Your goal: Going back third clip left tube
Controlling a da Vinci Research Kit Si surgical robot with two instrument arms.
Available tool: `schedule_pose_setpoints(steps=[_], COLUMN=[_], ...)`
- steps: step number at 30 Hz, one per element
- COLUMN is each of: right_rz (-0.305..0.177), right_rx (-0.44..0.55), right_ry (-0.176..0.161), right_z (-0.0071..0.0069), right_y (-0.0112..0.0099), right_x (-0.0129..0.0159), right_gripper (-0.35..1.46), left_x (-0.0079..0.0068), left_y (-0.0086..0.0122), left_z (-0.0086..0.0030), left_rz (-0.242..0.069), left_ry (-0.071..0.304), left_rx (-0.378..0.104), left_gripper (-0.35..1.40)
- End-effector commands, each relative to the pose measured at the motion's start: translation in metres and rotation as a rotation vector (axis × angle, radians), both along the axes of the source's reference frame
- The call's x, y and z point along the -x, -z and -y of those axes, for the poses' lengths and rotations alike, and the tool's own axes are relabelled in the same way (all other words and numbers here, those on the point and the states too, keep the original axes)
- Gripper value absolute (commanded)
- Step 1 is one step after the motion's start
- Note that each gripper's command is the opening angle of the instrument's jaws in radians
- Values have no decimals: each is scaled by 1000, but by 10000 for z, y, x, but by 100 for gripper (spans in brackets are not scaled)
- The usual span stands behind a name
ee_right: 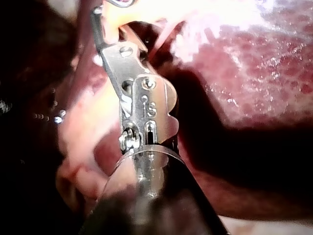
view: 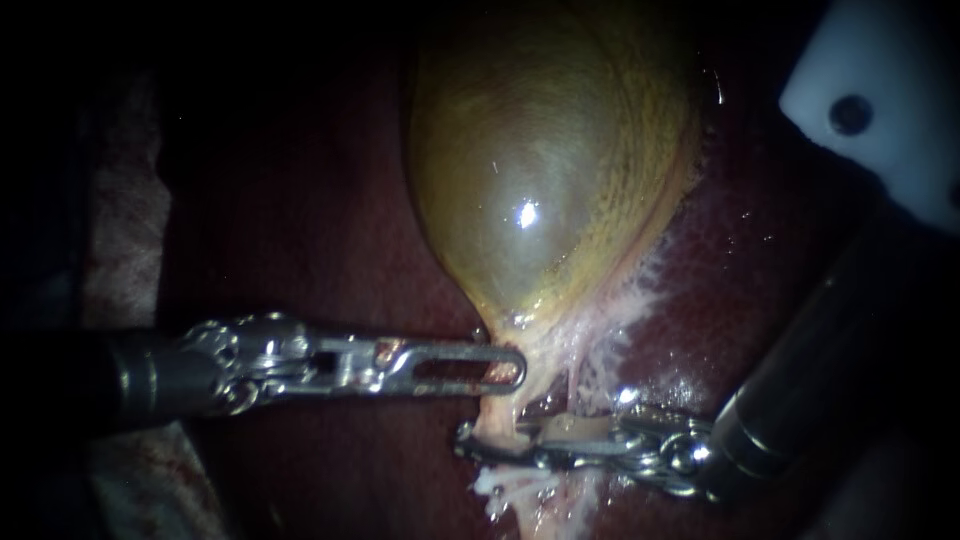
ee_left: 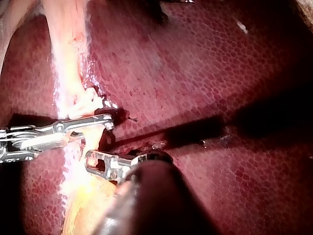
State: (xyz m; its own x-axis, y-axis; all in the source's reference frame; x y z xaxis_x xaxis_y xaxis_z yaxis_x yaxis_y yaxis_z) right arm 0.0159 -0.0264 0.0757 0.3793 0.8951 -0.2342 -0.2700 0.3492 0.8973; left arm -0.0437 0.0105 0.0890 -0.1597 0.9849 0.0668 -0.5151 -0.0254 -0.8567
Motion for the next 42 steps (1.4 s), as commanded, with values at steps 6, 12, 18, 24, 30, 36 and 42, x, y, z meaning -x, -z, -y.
schedule_pose_setpoints(steps=[6, 12, 18, 24, 30, 36, 42], right_rz=[0, 0, 0, -1, 2, 3, 4], right_rx=[0, 0, 0, -9, -27, -28, -28], right_ry=[0, 0, 0, -5, -12, -12, -13], right_z=[0, 0, 0, 1, 3, 2, 1], right_y=[0, 0, 0, 1, 9, 10, 9], right_x=[0, 0, 0, 0, -2, -3, -3], right_gripper=[-35, -35, -35, -21, 15, 34, 39], left_x=[0, -1, -1, -1, -1, -2, -2], left_y=[1, 2, 5, 5, 5, 5, 5], left_z=[0, 0, 0, 0, 0, 0, 0], left_rz=[0, 0, 0, 0, 0, 1, 1], left_ry=[0, 0, 0, 0, 0, 0, -1], left_rx=[-1, -1, -2, -2, -2, -2, -2], left_gripper=[-35, -35, -35, -35, -35, -35, -35])
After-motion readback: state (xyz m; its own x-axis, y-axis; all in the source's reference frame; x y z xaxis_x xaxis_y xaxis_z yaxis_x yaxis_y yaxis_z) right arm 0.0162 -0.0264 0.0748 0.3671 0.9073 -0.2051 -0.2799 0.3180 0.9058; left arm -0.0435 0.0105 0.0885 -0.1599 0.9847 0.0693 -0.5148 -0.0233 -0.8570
